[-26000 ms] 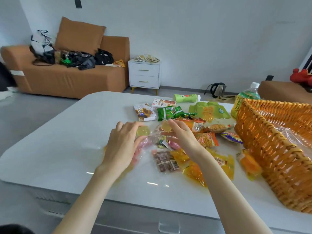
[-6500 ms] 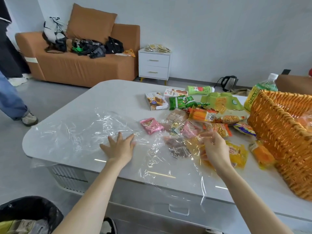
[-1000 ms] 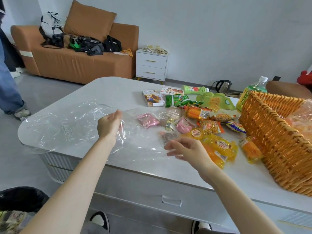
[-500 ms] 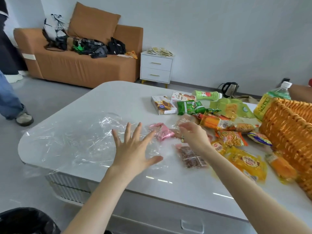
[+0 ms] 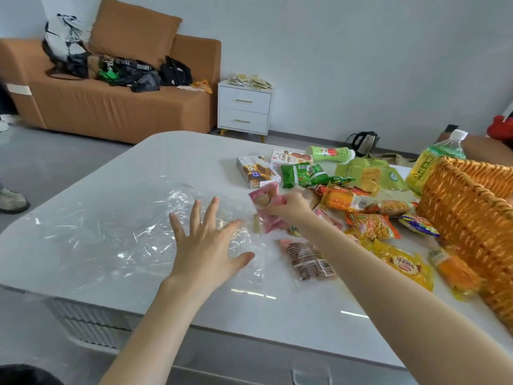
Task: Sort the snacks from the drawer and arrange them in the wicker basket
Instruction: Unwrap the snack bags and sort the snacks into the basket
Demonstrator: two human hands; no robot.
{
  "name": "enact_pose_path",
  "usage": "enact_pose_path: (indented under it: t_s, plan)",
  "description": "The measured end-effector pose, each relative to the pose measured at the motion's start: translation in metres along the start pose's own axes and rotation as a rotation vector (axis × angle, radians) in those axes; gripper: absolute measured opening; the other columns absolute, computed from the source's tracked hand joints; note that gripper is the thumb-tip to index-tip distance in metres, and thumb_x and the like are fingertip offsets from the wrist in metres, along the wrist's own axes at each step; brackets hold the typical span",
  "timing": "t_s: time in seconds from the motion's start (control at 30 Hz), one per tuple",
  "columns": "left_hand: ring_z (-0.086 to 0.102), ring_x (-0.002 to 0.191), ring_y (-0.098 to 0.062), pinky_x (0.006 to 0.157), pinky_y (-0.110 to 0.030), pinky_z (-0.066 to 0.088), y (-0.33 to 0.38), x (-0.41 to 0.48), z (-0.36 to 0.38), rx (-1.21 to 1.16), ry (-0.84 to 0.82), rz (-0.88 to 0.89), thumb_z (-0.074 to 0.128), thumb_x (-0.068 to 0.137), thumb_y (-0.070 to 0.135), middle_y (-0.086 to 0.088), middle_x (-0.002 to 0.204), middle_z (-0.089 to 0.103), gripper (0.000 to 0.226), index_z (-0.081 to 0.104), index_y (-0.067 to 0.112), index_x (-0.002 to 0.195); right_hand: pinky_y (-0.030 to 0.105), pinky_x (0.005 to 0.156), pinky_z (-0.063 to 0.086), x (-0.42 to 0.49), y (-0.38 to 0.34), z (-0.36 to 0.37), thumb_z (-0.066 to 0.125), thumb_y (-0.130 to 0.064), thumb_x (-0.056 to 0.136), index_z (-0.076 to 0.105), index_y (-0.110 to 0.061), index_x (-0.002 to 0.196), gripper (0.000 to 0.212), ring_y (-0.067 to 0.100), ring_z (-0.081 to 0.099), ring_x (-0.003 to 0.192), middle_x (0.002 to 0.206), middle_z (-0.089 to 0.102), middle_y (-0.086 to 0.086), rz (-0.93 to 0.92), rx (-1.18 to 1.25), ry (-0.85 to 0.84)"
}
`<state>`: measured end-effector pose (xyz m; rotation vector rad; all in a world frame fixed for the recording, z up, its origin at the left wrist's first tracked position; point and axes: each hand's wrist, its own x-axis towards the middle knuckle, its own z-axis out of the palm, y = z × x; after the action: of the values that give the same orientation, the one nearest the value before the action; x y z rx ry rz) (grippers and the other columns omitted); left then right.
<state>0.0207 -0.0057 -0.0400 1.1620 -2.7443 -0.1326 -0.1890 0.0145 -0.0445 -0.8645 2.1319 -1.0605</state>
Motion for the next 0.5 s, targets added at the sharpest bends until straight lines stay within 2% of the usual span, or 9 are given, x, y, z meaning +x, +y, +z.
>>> enact_pose_path:
  t_s: [0.1, 0.13, 0.2, 0.27, 0.33, 0.4, 0.47, 0.5]
  plan:
    - [-0.015, 0.146, -0.030, 0.112, -0.064, -0.004, 0.007, 0.002, 0.001, -0.019, -0.018, 0.023, 0.045, 0.086, 0.067, 0.004, 0.159, -0.016, 0.065, 0.027, 0.046, 0.144, 0.025, 0.058, 0.059, -0.019, 0.005, -0.046, 0.067, -0.010, 0.088, 0.061, 0.003, 0.098, 0.018, 0.011, 0.067, 0.053, 0.080, 0.066, 0.010, 0.019, 0.087, 0.098]
    - [-0.015, 0.146, -0.030, 0.112, -0.064, -0.004, 0.010, 0.002, 0.001, -0.017, -0.020, 0.031, 0.045, 0.086, 0.067, 0.004, 0.159, -0.016, 0.065, 0.027, 0.045, 0.144, 0.019, 0.049, 0.054, -0.024, 0.009, -0.060, 0.065, -0.014, 0.090, 0.060, 0.003, 0.100, 0.020, 0.006, 0.063, 0.046, 0.080, 0.063, 0.009, 0.044, 0.090, 0.135]
    - [-0.015, 0.146, -0.031, 0.112, -0.064, -0.004, 0.016, 0.004, 0.003, -0.004, -0.032, 0.041, 0.044, 0.087, 0.066, 0.004, 0.159, -0.016, 0.064, 0.026, 0.045, 0.145, 0.015, 0.038, 0.043, -0.029, 0.023, -0.080, 0.064, -0.020, 0.091, 0.057, 0.001, 0.103, 0.025, 0.006, 0.056, 0.043, 0.080, 0.059, 0.006, 0.127, 0.056, 0.166]
    - [-0.015, 0.145, -0.032, 0.111, -0.065, -0.004, 0.022, 0.005, 0.007, 0.020, -0.055, 0.038, 0.042, 0.089, 0.065, 0.003, 0.159, -0.016, 0.063, 0.025, 0.044, 0.146, 0.016, 0.040, 0.039, -0.029, 0.037, -0.089, 0.064, -0.023, 0.091, 0.054, -0.001, 0.104, 0.027, 0.009, 0.049, 0.052, 0.081, 0.058, 0.005, 0.209, 0.027, 0.139]
    - [-0.015, 0.145, -0.034, 0.110, -0.067, -0.006, 0.025, 0.006, 0.010, 0.035, -0.075, 0.016, 0.040, 0.090, 0.064, 0.000, 0.160, -0.015, 0.060, 0.026, 0.044, 0.145, 0.019, 0.048, 0.040, -0.024, 0.045, -0.089, 0.064, -0.025, 0.091, 0.050, -0.002, 0.117, 0.038, 0.011, 0.048, 0.061, 0.093, 0.060, 0.008, 0.242, 0.016, 0.130]
    - [-0.014, 0.145, -0.036, 0.108, -0.068, -0.006, 0.026, 0.006, 0.009, 0.052, -0.093, -0.018, 0.039, 0.091, 0.062, -0.002, 0.160, -0.013, 0.058, 0.028, 0.043, 0.145, 0.019, 0.048, 0.040, -0.021, 0.045, -0.086, 0.064, -0.027, 0.091, 0.045, -0.001, 0.127, 0.048, 0.011, 0.047, 0.061, 0.098, 0.060, 0.009, 0.255, 0.021, 0.122]
    - [-0.012, 0.145, -0.038, 0.106, -0.070, -0.006, 0.027, 0.006, 0.006, 0.079, -0.107, -0.043, 0.040, 0.093, 0.058, -0.005, 0.160, -0.011, 0.054, 0.031, 0.042, 0.144, 0.019, 0.051, 0.039, -0.021, 0.042, -0.084, 0.064, -0.028, 0.091, 0.046, 0.000, 0.125, 0.047, 0.011, 0.045, 0.059, 0.093, 0.058, 0.008, 0.247, 0.053, 0.124]
    - [-0.012, 0.145, -0.037, 0.106, -0.070, -0.006, 0.028, 0.006, 0.004, 0.083, -0.101, -0.042, 0.041, 0.095, 0.052, -0.005, 0.160, -0.009, 0.050, 0.033, 0.040, 0.143, 0.021, 0.056, 0.040, -0.024, 0.040, -0.084, 0.065, -0.028, 0.091, 0.051, -0.002, 0.119, 0.041, 0.012, 0.046, 0.061, 0.089, 0.058, 0.008, 0.222, 0.083, 0.122]
